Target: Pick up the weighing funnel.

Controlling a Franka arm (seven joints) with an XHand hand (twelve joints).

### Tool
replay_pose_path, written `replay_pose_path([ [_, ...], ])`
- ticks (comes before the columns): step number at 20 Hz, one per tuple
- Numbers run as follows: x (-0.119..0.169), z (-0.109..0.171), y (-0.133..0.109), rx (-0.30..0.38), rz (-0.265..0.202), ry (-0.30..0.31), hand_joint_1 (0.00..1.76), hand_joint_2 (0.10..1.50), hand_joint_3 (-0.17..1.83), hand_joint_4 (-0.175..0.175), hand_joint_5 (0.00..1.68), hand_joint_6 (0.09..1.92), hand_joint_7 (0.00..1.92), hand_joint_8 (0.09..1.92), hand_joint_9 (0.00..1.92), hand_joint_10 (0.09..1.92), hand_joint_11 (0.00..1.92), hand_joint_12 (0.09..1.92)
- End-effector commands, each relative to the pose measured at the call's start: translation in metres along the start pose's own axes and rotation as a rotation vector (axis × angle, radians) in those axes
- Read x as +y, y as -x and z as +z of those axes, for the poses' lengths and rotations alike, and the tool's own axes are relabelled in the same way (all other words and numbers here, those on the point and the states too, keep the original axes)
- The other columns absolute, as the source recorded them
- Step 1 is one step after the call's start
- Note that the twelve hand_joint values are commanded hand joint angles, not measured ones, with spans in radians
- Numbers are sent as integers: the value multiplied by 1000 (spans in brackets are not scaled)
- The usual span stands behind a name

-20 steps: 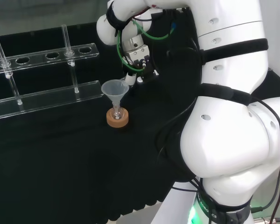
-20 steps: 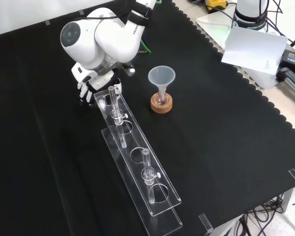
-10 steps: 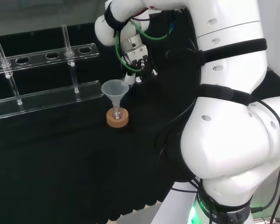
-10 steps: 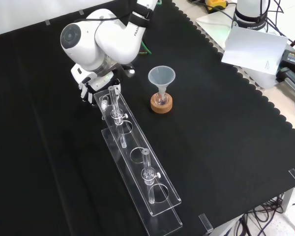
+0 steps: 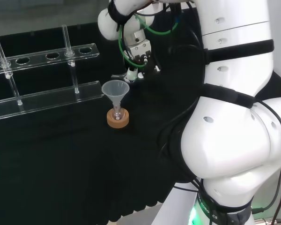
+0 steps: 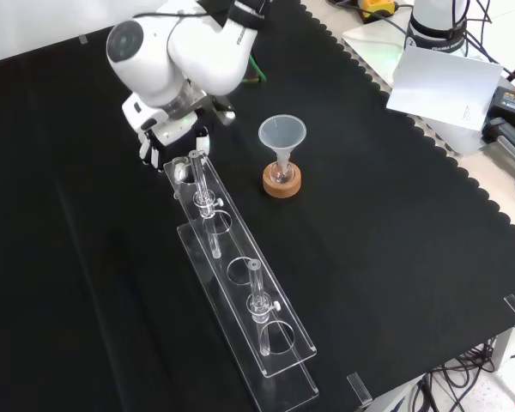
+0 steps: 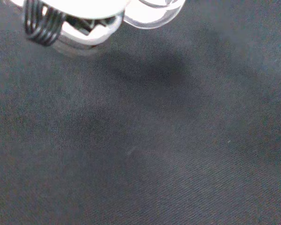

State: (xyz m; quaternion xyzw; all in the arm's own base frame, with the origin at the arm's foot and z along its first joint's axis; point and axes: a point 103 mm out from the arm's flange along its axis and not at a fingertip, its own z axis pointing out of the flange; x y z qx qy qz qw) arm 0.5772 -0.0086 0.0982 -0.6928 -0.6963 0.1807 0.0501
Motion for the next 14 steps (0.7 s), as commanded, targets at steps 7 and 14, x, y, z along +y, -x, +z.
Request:
replay_pose_path([
  [7,-52,-51,29,17,32,45,1137,658,622,175,1320,570,693,633,1064,318,908,995],
  [14,-82,-73,32,-6,59,31,1137,653,632,175,1320,575,666,632,1055,304,894,992],
])
